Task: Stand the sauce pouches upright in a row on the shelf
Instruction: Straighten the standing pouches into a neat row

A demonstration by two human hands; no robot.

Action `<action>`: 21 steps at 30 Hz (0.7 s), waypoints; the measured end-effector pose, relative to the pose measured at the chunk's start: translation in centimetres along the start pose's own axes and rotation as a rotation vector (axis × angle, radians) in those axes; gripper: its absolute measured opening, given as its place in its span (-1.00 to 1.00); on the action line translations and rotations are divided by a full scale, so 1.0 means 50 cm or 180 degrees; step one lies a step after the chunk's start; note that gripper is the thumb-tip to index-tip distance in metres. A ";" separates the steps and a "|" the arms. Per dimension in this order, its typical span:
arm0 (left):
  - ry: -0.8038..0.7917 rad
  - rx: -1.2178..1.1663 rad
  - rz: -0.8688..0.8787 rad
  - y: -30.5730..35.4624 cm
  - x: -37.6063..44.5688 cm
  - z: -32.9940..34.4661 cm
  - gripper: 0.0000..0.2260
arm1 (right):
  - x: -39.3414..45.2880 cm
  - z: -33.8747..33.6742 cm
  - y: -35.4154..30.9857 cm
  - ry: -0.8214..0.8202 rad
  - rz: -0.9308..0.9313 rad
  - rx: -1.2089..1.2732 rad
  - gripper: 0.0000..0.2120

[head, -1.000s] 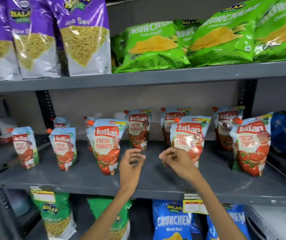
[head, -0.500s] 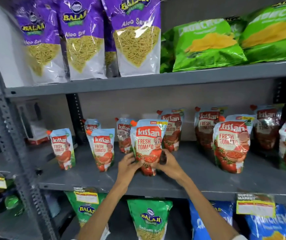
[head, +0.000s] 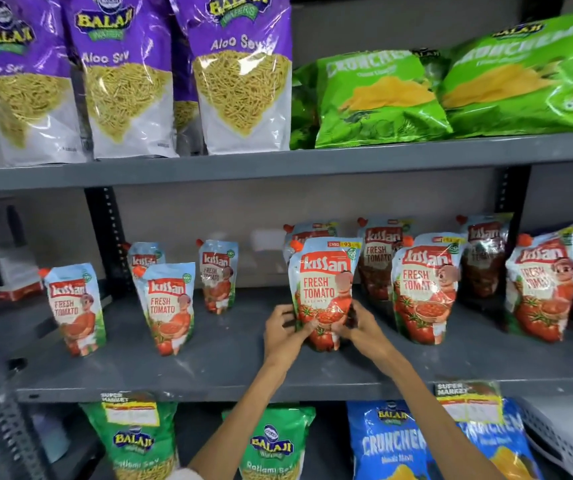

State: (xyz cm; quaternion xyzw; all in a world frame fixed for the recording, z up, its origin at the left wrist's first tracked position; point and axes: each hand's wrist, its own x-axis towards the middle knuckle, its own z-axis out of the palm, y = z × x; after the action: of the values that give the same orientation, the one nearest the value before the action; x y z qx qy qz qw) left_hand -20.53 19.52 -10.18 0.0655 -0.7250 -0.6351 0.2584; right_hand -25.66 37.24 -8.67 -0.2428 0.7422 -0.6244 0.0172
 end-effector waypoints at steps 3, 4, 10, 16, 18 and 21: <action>0.0052 -0.0033 0.0026 0.002 -0.003 0.008 -0.56 | -0.008 -0.004 -0.002 -0.0019 -0.0005 -0.0029 -0.51; 0.0043 -0.0056 0.0029 0.004 -0.005 0.008 -0.56 | -0.012 -0.003 -0.004 -0.0010 0.0015 -0.0032 -0.51; 0.0221 -0.0128 0.0247 0.018 -0.046 -0.014 -0.55 | -0.061 0.029 -0.017 0.1331 -0.0477 -0.0779 -0.61; 0.0878 0.0032 0.0623 0.025 -0.081 -0.141 -0.81 | -0.070 0.162 -0.088 0.0915 -0.0819 -0.0183 -0.89; 0.1191 0.0012 0.0670 0.027 -0.080 -0.205 -0.80 | -0.057 0.223 -0.104 0.0415 -0.0778 -0.0053 -0.90; 0.1675 -0.0050 0.0715 0.018 -0.074 -0.325 -0.76 | -0.030 0.333 -0.118 -0.0110 -0.0648 -0.0072 -0.80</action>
State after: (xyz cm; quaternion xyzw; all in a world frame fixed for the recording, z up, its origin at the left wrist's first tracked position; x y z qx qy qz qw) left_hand -9.68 6.83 -9.45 0.1454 -0.6308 -0.5692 0.5069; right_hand -16.83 21.90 -7.23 -0.3278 0.7203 -0.6103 -0.0362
